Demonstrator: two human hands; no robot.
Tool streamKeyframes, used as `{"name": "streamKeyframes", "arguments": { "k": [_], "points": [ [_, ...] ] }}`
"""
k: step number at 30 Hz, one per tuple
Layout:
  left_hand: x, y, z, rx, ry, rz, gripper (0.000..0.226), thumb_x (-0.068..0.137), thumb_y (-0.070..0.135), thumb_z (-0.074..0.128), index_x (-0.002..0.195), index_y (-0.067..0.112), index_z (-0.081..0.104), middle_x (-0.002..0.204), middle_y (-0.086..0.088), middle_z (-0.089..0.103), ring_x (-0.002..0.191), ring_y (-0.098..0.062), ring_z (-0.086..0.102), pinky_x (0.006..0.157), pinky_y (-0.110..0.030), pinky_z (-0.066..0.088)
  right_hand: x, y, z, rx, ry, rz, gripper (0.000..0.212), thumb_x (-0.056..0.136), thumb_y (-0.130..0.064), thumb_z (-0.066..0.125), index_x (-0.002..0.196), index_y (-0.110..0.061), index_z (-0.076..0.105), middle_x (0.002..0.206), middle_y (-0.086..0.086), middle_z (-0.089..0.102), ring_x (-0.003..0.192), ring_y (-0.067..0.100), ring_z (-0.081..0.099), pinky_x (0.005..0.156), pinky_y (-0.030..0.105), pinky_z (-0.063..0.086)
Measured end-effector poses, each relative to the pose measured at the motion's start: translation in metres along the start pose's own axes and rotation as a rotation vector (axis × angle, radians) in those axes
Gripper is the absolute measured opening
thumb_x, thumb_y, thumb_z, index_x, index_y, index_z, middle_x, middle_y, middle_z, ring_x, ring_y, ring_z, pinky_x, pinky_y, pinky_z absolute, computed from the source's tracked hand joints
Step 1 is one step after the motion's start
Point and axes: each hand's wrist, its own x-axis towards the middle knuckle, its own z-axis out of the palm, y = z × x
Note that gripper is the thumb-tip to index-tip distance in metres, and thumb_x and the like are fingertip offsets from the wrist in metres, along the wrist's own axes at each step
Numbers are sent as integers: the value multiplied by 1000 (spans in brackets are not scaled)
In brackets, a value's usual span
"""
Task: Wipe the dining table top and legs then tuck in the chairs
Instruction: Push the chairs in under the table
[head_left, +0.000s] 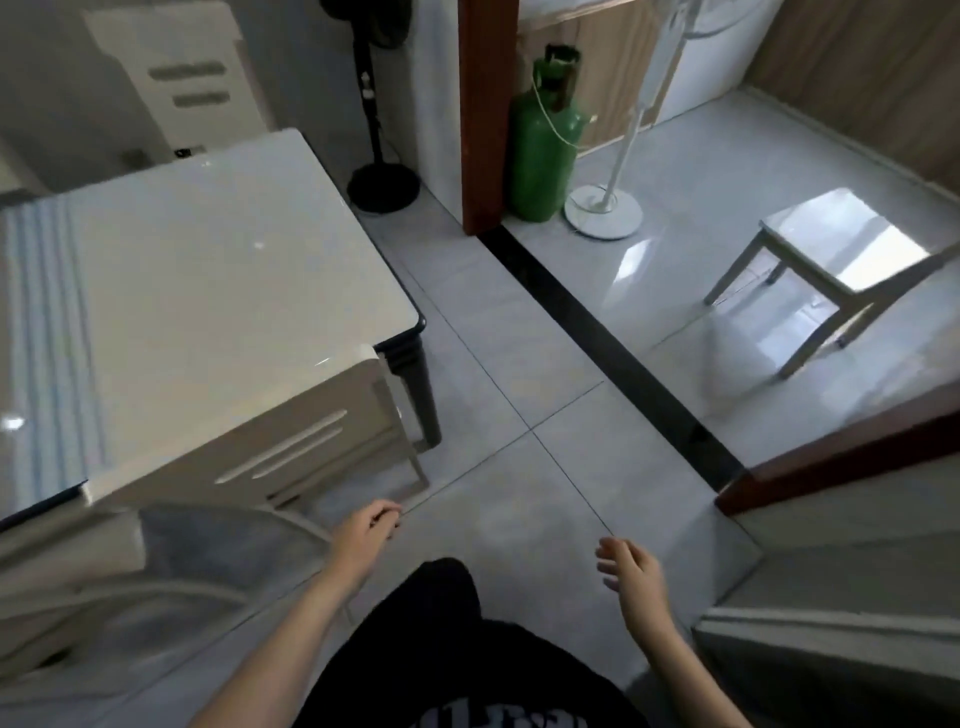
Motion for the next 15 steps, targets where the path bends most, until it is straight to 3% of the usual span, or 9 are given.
{"name": "streamKeyframes", "arguments": {
  "k": [6, 10, 15],
  "points": [
    [27, -13, -1, -24, 43, -174, 27, 96, 7, 47, 77, 16, 64, 84, -12, 67, 82, -28, 60, 79, -39, 47, 63, -31, -8, 26, 5, 10, 22, 98, -17, 47, 96, -6, 67, 96, 14, 69, 78, 22, 62, 65, 30, 45],
    [73, -21, 9, -46, 68, -280, 21, 92, 20, 52, 76, 16, 66, 82, -7, 68, 86, -33, 62, 85, -47, 48, 121, -68, -4, -33, -36, -31, 23, 99, -21, 46, 97, -11, 67, 95, 9, 69, 87, 25, 64, 71, 32, 47],
    [144, 55, 27, -106, 32, -289, 21, 89, 28, 53, 75, 18, 65, 79, -6, 65, 77, -28, 59, 74, -38, 47, 200, -129, -9, -60, -13, -52, 23, 100, -20, 45, 100, -10, 65, 96, 11, 68, 88, 25, 64, 74, 35, 50]
  ]
}}
